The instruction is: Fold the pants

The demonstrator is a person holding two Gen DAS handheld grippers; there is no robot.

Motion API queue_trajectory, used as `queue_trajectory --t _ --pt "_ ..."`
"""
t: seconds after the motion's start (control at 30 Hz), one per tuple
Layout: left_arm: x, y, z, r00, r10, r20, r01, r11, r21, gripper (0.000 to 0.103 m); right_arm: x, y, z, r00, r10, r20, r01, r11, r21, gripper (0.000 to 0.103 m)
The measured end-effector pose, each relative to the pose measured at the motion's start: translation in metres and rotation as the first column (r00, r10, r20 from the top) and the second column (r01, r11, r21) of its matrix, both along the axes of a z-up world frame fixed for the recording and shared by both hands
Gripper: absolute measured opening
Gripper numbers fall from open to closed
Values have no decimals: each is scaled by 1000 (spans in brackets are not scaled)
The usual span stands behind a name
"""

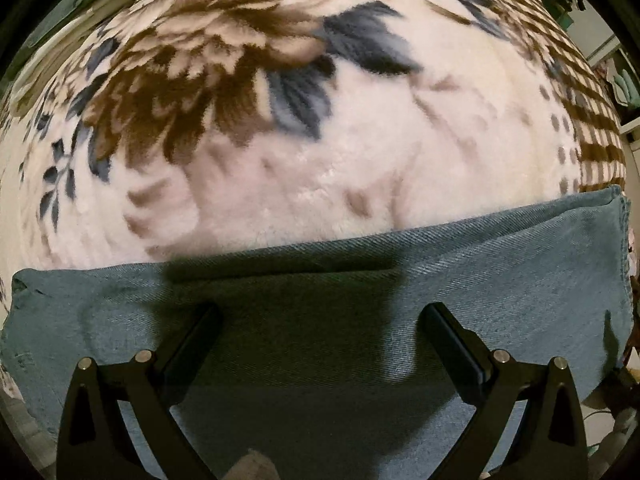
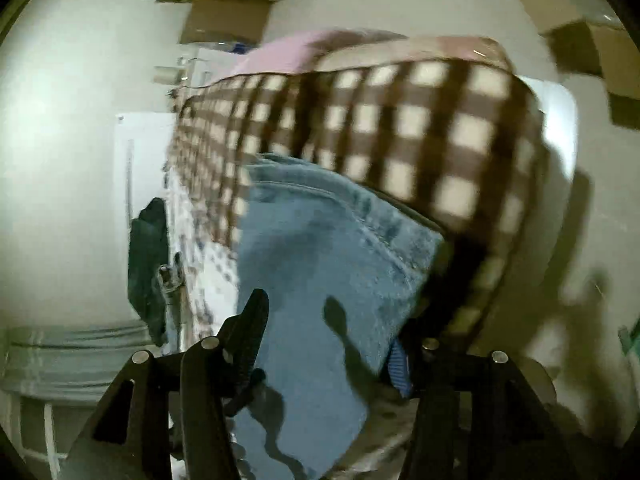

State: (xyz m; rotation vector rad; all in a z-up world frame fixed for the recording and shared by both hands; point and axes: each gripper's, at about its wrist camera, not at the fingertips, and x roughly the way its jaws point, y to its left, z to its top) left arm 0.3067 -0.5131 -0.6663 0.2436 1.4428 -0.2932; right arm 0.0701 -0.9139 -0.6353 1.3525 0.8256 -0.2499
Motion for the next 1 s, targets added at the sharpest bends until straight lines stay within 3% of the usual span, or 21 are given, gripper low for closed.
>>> queue_trajectory --t 0.13,0.33,0.43,0.5,0.57,0.6,0.7,0.8,1.0 --pt "-8 17 9 1000 6 14 -6 1000 -2 103 14 -3 -19 1000 -25 -5 25 999 27 57" --pt "-10 16 9 1000 6 18 -6 1000 -7 103 22 -4 -27 979 -70 191 46 991 127 57" --pt "-8 16 9 1000 7 15 -7 1000 -5 103 35 0 -43 991 -66 117 54 993 104 56" --pt "-6 16 9 1000 8 9 -8 1000 -4 103 39 3 -48 989 -79 124 67 993 99 56" --pt "-9 18 13 1000 14 -5 -14 1000 -8 103 44 6 -44 993 -61 104 54 997 63 46" --pt "-11 21 17 1000 19 -12 -19 1000 -15 103 47 9 -41 998 -41 54 40 999 15 9" --pt "-11 33 28 997 67 -28 -69 995 -70 103 49 16 -34 999 -48 0 48 998 -38 8" --pt "-12 47 39 994 106 -18 -107 991 -76 103 54 31 -14 998 -53 -18 52 995 -90 8" --pt "-18 80 62 991 127 32 -124 989 -86 103 73 64 40 999 -37 21 40 985 -169 8"
